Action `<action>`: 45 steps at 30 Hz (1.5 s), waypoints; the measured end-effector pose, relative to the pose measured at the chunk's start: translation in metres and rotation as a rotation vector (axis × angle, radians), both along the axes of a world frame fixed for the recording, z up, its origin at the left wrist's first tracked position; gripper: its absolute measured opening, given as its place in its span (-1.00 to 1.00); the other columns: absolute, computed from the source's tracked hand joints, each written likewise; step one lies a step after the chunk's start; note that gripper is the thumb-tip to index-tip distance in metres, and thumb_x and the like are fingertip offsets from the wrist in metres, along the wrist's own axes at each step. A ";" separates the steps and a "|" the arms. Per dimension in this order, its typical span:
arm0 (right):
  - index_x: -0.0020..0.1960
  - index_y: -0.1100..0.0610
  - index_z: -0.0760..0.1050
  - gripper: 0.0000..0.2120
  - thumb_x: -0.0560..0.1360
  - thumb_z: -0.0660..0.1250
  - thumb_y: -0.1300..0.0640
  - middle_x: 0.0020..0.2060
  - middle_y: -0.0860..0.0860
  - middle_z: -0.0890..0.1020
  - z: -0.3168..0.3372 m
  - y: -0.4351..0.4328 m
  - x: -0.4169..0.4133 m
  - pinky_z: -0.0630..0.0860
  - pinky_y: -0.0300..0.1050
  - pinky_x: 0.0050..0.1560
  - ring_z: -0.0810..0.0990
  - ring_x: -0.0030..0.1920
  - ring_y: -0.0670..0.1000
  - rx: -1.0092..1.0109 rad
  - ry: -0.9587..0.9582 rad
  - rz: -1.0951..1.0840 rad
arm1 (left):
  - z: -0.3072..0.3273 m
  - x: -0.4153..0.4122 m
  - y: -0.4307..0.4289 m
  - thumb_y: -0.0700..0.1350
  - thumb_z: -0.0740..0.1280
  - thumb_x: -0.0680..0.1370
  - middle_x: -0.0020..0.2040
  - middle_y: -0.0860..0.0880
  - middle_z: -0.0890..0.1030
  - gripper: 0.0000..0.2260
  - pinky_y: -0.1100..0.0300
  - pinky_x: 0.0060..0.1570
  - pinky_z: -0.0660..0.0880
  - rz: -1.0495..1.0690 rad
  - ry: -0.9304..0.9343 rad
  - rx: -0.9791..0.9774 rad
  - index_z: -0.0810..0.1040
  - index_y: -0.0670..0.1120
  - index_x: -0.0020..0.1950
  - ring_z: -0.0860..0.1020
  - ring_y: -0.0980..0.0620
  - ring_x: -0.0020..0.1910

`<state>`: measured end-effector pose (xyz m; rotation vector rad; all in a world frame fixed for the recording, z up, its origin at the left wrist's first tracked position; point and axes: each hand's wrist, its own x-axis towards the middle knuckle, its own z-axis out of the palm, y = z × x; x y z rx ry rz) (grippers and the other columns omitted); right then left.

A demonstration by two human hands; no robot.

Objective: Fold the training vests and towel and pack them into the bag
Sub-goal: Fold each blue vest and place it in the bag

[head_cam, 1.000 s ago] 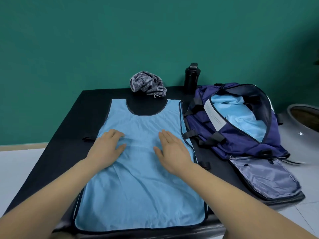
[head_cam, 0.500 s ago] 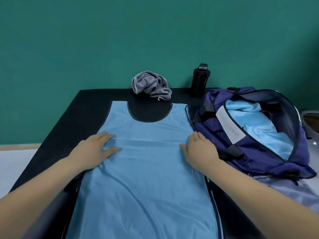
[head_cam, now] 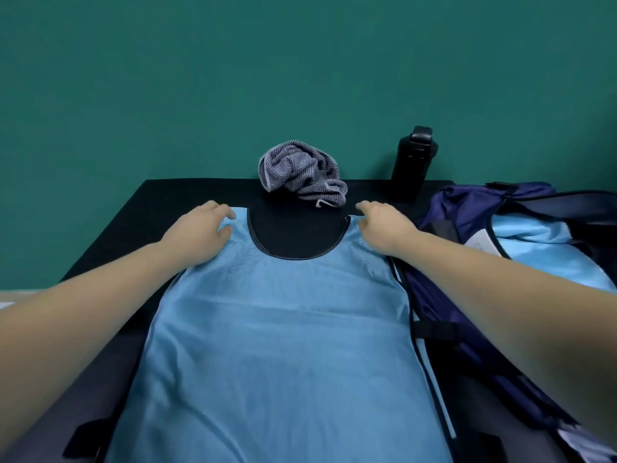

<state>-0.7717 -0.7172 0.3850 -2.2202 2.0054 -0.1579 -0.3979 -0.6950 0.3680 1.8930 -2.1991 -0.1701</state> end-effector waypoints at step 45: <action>0.00 0.04 0.69 -0.85 0.48 0.61 0.19 -0.04 0.03 0.73 0.062 -0.090 -0.011 0.66 0.04 0.16 0.70 0.04 0.11 0.051 -0.247 -0.020 | 0.000 0.022 -0.117 0.00 0.43 0.65 0.02 -0.05 0.67 -0.87 0.04 0.03 0.51 0.069 -0.003 0.186 0.59 -0.05 0.03 0.59 -0.04 -0.01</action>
